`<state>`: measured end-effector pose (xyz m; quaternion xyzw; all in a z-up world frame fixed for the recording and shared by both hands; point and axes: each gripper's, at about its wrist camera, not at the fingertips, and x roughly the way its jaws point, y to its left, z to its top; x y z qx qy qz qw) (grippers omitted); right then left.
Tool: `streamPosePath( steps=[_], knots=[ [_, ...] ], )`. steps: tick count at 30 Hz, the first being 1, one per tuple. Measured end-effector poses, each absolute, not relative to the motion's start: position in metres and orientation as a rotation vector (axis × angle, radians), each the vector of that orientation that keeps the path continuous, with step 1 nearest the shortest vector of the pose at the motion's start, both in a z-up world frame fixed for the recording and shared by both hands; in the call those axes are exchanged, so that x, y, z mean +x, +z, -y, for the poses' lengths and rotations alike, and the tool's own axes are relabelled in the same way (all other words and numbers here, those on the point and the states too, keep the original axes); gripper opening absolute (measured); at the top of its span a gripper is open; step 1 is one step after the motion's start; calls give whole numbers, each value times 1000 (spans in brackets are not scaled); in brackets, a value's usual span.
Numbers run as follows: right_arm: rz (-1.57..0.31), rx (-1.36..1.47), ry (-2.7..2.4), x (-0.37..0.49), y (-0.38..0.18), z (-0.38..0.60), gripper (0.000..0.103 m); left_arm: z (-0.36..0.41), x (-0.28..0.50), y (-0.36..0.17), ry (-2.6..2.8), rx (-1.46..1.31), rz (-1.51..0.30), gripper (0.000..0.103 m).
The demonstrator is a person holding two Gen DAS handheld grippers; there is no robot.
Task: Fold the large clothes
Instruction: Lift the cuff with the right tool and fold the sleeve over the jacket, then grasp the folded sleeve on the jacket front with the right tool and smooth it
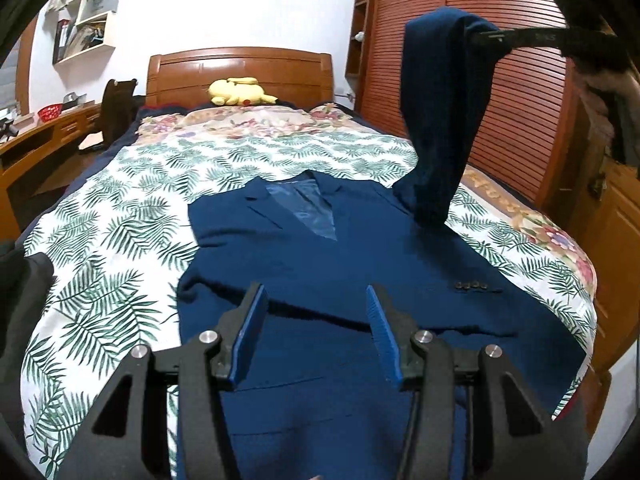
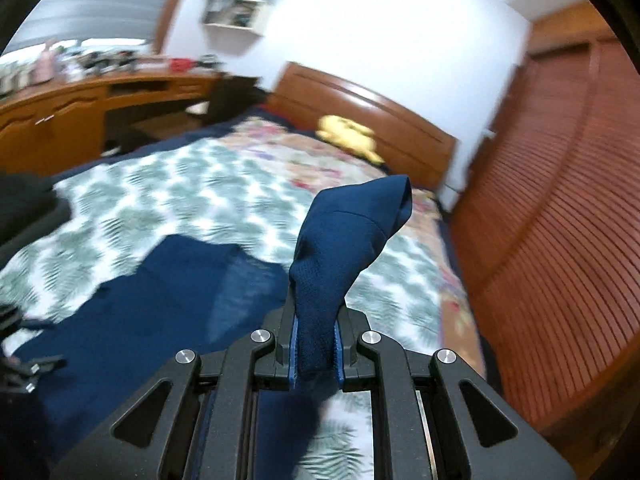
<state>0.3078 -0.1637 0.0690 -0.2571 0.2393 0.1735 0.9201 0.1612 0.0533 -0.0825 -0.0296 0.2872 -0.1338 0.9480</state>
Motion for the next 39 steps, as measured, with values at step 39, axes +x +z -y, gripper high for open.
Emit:
streamPosePath(
  steps=[39],
  knots=[
    [-752, -391, 606, 267, -77, 130, 43, -90, 160, -84, -183, -84, -586, 50]
  ],
)
